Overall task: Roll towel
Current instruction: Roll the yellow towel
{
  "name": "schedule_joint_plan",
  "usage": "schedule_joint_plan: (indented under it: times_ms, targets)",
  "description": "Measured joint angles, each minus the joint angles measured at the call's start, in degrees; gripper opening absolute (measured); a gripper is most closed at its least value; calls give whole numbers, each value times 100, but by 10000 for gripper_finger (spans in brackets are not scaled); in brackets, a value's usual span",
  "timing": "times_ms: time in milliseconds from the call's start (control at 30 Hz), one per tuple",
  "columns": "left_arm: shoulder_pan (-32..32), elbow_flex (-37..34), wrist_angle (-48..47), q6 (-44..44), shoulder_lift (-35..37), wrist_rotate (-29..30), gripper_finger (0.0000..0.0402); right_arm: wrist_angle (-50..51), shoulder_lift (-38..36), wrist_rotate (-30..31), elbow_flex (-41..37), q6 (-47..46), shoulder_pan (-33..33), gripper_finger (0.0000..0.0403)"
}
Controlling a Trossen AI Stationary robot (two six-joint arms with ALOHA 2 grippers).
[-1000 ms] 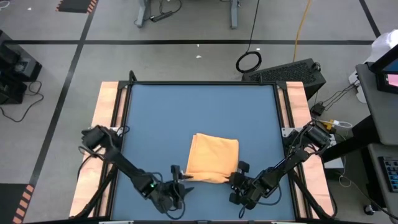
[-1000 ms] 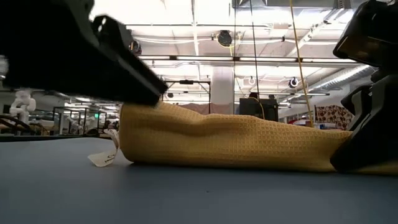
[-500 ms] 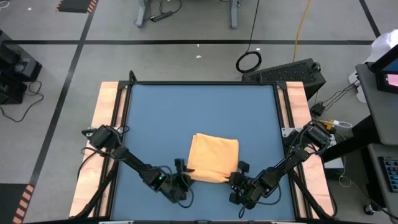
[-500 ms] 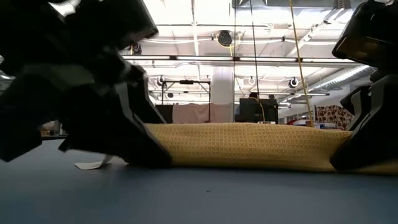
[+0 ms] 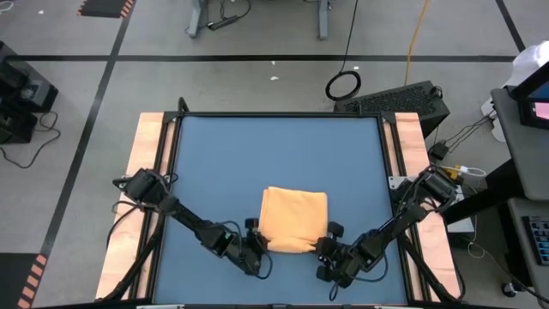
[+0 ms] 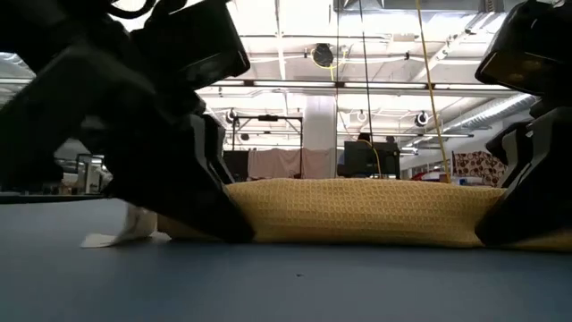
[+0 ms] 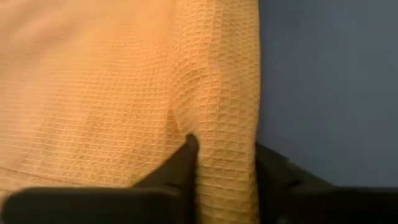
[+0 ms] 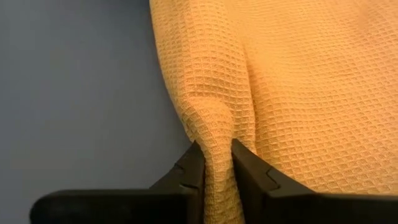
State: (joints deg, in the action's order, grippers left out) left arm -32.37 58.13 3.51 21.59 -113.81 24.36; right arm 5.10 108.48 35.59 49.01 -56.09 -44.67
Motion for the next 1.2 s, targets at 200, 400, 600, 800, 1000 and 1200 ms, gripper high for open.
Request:
schedule_joint_plan:
  times_ms: [200, 400, 600, 800, 1000, 1200]
  targets:
    - [280, 21, -191, 717, 56, -881, 30, 103, -434, -39, -24, 665, -163, 80]
    - [568, 2, -234, 1181, 245, -1913, 54, 53, -918, 59, -15, 1963, -517, 159]
    - [822, -4, -273, 1569, 296, -2636, 38, -300, -779, 795, -11, 2635, -988, 221]
    - [1007, -9, -241, 1846, 296, -3116, 39, -863, -290, 914, -4, 3222, -1028, 245]
    - [1056, -9, -240, 1870, 296, -3303, 41, -795, -171, 1179, -2, 3219, -797, 238]
    - [1125, -11, -237, 2010, 294, -3457, 42, -546, -170, 723, 0, 3119, -528, 219]
